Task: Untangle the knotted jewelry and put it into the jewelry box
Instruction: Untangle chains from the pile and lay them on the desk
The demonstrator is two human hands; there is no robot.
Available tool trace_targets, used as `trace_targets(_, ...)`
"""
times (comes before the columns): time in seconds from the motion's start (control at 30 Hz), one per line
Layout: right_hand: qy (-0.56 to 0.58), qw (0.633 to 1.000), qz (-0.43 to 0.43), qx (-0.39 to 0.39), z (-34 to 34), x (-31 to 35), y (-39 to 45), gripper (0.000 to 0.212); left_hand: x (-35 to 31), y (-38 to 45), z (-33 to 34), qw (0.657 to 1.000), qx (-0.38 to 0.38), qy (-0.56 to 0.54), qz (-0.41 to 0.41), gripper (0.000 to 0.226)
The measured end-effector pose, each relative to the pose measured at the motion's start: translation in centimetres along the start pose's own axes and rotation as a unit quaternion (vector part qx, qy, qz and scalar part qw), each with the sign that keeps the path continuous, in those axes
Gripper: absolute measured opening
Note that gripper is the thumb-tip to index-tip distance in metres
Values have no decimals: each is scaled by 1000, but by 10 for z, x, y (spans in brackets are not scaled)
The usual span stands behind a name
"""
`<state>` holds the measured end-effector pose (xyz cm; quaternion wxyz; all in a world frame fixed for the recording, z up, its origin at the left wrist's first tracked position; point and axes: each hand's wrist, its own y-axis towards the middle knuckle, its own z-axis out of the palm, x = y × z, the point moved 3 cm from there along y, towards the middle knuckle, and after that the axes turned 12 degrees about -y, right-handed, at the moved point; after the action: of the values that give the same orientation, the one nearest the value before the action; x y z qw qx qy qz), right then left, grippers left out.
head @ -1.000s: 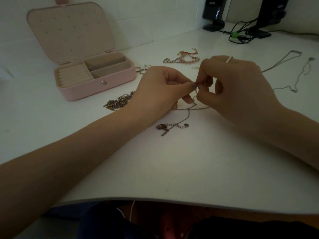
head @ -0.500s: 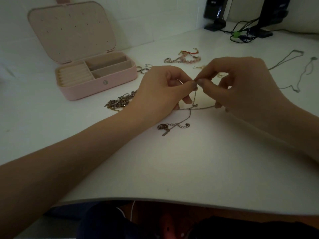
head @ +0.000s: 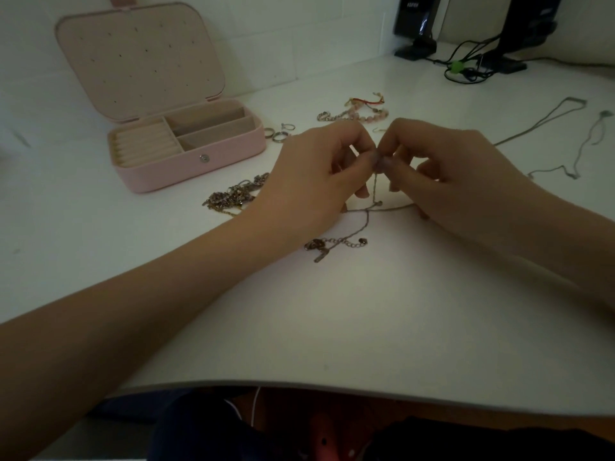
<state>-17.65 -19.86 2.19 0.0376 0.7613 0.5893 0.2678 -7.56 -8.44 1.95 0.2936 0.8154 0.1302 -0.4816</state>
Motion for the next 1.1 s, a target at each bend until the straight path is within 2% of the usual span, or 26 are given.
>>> trace_targets(0.3,28,1000,-6,7,0,3,0,13,-1,-1,1,1000,9,14,12,18)
trace_targets(0.93,42,999,15,22,-2,1,3,11,0,0,1,998,-6,-56,-36,16)
trace_targets(1.1,28,996,11,90,0,1,4,12,-2,2,-2,994,-22,-100,-39,15)
